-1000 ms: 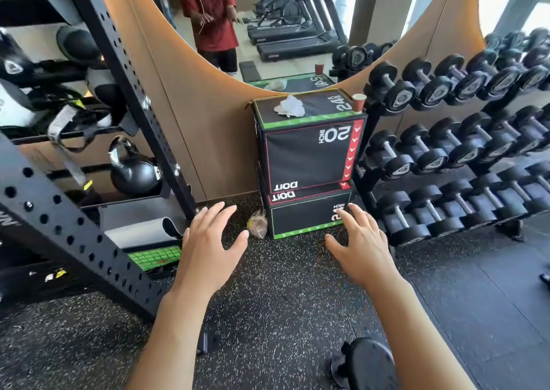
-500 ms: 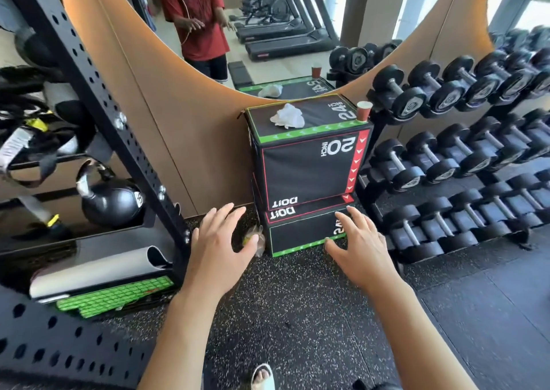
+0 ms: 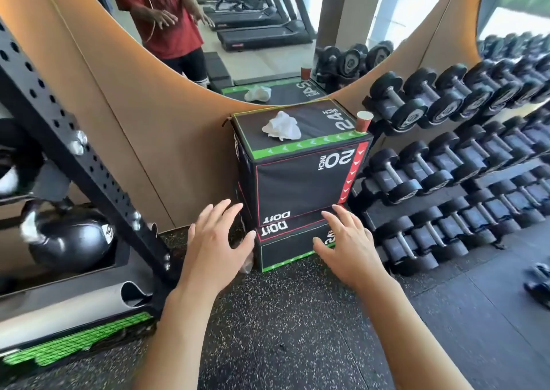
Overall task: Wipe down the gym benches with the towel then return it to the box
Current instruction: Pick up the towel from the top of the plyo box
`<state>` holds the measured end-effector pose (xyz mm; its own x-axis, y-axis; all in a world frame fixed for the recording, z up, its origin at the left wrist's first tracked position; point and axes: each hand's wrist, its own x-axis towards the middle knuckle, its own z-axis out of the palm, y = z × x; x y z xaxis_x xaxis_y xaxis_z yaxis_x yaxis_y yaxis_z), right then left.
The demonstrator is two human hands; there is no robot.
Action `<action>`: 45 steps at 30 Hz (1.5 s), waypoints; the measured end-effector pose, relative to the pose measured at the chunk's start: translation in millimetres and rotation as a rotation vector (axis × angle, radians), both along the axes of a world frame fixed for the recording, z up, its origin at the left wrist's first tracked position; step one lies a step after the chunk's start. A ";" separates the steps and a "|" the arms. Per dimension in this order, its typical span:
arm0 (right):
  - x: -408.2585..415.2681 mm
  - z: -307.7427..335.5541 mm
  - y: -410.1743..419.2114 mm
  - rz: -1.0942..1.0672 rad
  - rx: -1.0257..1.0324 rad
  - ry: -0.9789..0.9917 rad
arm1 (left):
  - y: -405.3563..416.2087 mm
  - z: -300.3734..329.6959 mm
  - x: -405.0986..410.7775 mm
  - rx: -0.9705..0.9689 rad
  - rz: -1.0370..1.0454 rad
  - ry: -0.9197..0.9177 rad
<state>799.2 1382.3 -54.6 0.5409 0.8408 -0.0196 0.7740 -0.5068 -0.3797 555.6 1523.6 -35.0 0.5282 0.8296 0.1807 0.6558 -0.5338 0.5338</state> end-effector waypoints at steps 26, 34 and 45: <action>223.0 0.9 172.8 0.016 0.093 0.026 | 158.5 5.1 236.2 0.047 -0.023 0.066; 274.3 -13.9 225.1 0.062 0.093 0.114 | 199.9 -4.6 280.9 0.043 0.010 0.093; 286.9 -42.6 327.6 0.047 0.091 0.195 | 305.1 -34.1 302.2 0.020 -0.010 0.080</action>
<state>1086.1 1709.9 -97.2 0.4943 0.8682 -0.0427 0.7033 -0.4283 -0.5674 857.8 1828.7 -69.1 0.5497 0.8210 0.1542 0.6905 -0.5505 0.4692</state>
